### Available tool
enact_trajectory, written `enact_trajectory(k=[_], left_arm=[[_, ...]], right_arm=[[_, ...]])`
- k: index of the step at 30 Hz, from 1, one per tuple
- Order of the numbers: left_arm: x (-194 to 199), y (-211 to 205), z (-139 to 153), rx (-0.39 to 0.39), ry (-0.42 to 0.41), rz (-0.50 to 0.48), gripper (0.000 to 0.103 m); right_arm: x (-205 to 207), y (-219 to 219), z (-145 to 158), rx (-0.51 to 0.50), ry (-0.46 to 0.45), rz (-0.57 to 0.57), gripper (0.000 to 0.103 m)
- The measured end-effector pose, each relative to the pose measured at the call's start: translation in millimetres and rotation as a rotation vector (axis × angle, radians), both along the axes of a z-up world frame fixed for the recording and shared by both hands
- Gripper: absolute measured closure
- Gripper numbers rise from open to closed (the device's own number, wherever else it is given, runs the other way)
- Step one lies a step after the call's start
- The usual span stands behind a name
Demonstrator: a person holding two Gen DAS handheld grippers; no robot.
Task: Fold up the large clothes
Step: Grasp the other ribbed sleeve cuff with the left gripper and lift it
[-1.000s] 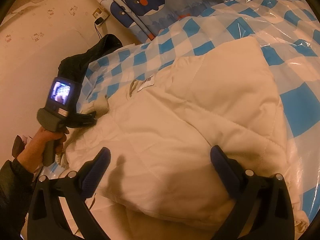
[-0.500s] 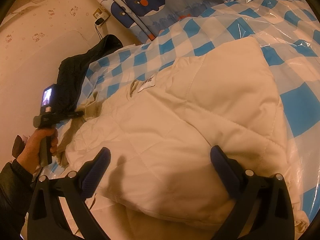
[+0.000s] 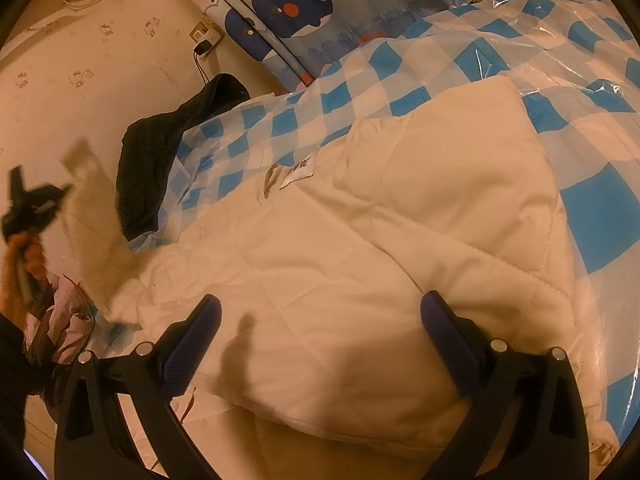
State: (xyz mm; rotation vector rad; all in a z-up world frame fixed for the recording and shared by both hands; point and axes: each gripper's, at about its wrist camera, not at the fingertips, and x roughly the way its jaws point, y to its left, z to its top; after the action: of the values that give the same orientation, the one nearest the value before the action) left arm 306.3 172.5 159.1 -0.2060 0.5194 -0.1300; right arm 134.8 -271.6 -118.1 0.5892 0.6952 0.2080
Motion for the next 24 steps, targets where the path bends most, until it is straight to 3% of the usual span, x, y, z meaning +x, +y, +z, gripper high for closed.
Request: enact_trajectory(k=[4,9,12,15,18,21,24], left_arm=[[-25.2,14.5,45.6,-0.136,-0.088,-0.109,0.095],[-40.5,-4.9,52.7,-0.16,-0.09,-0.258,0.095],[-44.1,-26.2,44.1,-0.129,-0.087,-0.325,0.095],[-49.2,-49.5,27.6,-0.104,-0.076,-0.384,0.095],[-57.5,-76.2,9.2,-0.082,-0.059,-0.434,0.095],[-65.7,-103.0,-9.4,-0.06,-0.041,-0.49,0.095],[-73.8,-127.8,-22.9,-0.039,-0.03,-0.543,0.095]], right_arm=[[0.1,0.7,0.7,-0.004,-0.003,-0.002,0.007],[-2.2,11.1,19.2,-0.04,-0.02,-0.003,0.007],[4.0,31.7,71.5,0.079,-0.109,0.113,0.007],[17.7,65.0,144.2,0.115,-0.217,0.256,0.007],[37.4,103.1,205.0,0.161,-0.264,0.388,0.007],[57.1,132.8,233.6,0.137,-0.204,0.382,0.007],[68.7,135.0,229.8,0.147,-0.133,0.322,0.007]])
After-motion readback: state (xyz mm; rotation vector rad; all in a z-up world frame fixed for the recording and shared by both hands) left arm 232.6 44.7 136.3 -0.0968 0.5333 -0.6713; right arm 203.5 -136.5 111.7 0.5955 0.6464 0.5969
